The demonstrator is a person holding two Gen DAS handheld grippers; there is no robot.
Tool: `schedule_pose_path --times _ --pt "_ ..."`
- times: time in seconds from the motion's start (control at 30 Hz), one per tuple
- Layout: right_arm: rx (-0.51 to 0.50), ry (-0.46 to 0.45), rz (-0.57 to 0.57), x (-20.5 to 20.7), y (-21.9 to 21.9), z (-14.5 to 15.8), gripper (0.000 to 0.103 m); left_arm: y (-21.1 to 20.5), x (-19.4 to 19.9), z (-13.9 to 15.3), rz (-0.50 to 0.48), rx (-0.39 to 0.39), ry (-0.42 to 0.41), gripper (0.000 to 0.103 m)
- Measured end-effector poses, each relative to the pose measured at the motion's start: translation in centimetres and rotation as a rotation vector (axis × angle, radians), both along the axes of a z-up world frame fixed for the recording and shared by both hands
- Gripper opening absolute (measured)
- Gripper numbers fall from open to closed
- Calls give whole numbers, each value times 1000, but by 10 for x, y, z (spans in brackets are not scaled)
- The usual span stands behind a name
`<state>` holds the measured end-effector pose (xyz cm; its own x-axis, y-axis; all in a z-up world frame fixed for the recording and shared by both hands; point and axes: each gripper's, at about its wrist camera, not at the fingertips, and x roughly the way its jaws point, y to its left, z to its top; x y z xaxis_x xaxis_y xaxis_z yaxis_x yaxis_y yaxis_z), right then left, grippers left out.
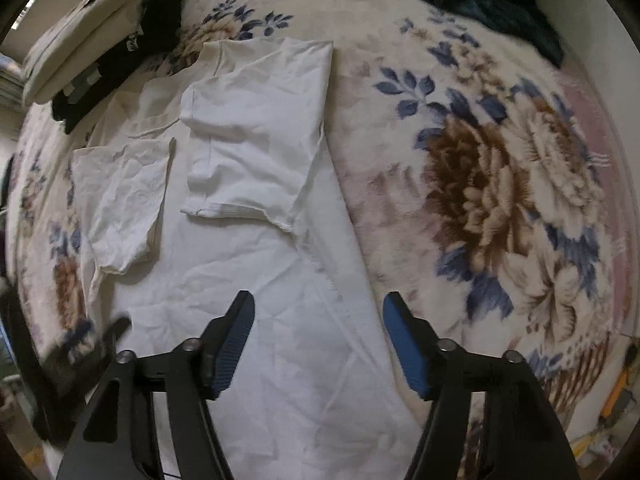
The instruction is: Fold small clothes
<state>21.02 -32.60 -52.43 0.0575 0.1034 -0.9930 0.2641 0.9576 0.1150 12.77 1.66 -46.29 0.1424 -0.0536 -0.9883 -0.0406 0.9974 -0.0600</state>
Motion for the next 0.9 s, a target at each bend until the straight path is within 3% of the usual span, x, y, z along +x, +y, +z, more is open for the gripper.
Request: schedule_pose_path --times 0.17,0.3,0.4,0.53,0.63,0.67,0.7,0.77,0.9 --pt "154 72 105 4 -51 -4 69 -41 -84 31 83 63 36 92" --pt "224 118 196 3 -106 16 69 -105 -116 34 60 35 87 92" --pt "212 134 223 5 -144 23 69 -165 -142 18 17 -49 149 92" --pt "207 175 228 17 -185 16 69 -230 -161 -11 -39 -87 194 92" --pt "215 176 239 36 -195 5 69 -256 -171 -39 -42 -155 236 87" --pt "227 166 251 46 -193 1 69 -259 -172 -47 -38 -162 237 72" --pt "243 153 262 58 -189 -4 69 -260 -173 -53 -33 -161 237 37" --pt "282 137 270 80 -180 -16 69 -254 -175 -54 -12 -152 229 3" --pt "393 112 256 137 -154 -44 69 -224 -169 -36 44 -199 139 1"
